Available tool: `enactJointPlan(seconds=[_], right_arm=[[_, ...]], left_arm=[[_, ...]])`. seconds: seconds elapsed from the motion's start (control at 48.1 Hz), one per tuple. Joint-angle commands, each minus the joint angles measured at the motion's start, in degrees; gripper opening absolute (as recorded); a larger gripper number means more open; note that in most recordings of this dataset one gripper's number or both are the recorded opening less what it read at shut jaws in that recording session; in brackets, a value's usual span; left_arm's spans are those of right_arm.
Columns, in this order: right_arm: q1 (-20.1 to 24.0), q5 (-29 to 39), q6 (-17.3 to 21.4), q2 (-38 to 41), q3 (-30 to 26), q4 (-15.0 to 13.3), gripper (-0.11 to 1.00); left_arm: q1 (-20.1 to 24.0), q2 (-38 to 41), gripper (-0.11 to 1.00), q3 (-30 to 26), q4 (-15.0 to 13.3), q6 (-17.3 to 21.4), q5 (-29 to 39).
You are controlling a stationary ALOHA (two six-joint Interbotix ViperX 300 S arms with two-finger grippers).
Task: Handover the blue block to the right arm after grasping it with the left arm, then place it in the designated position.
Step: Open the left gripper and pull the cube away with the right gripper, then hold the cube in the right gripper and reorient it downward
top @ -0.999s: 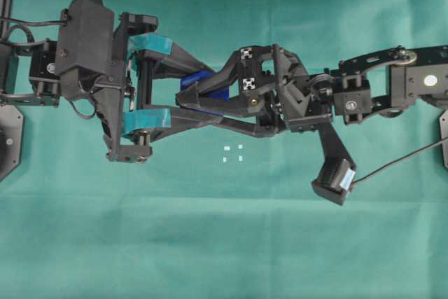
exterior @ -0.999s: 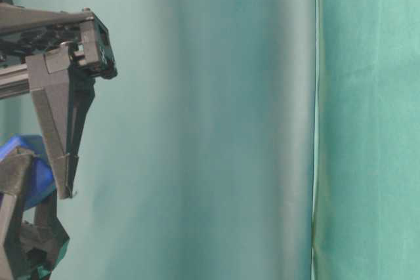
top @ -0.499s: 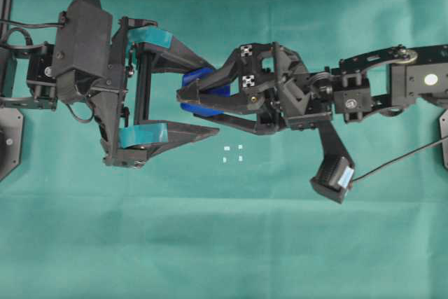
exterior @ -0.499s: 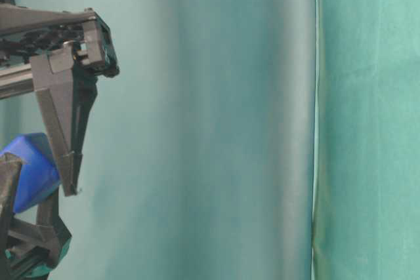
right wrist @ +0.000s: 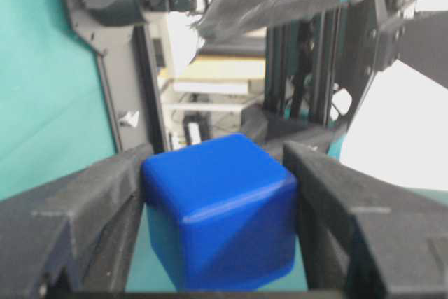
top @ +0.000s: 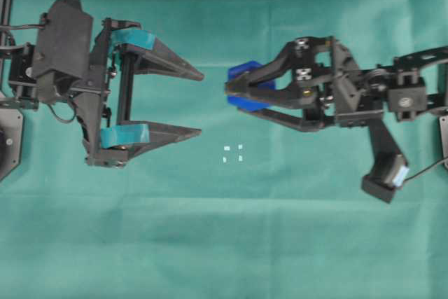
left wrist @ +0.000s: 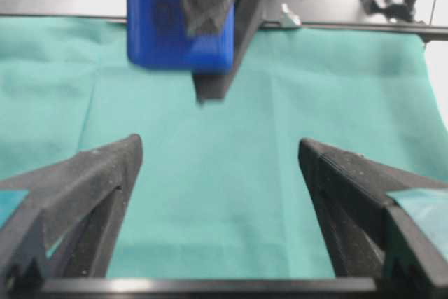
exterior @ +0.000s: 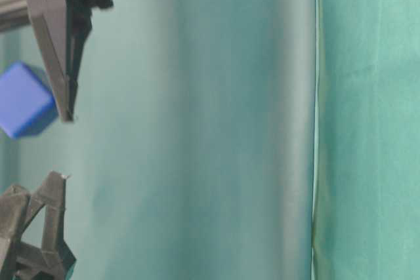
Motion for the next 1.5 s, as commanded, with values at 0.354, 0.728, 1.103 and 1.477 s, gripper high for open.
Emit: enactJointPlan(seconds=[0.354, 0.728, 1.103, 1.477], right_arm=[[0.70, 0.88, 8.35, -2.02, 0.00, 6.42, 0.62], [0.70, -0.35, 36.56, -2.02, -0.44, 17.93, 0.62], [0.70, -0.62, 57.04, -2.11, -0.70, 18.54, 0.62], [0.70, 0.09, 57.83, -2.02, -0.70, 18.63, 0.62]], left_arm=[[-0.26, -0.09, 1.00, -1.32, 0.00, 0.35, -0.26], [-0.26, 0.09, 1.00, -1.49, 0.00, 0.62, -0.26], [-0.26, 0.09, 1.00, -1.49, 0.18, 0.97, -0.26], [-0.26, 0.09, 1.00, -1.49, 0.18, 1.23, -0.26]])
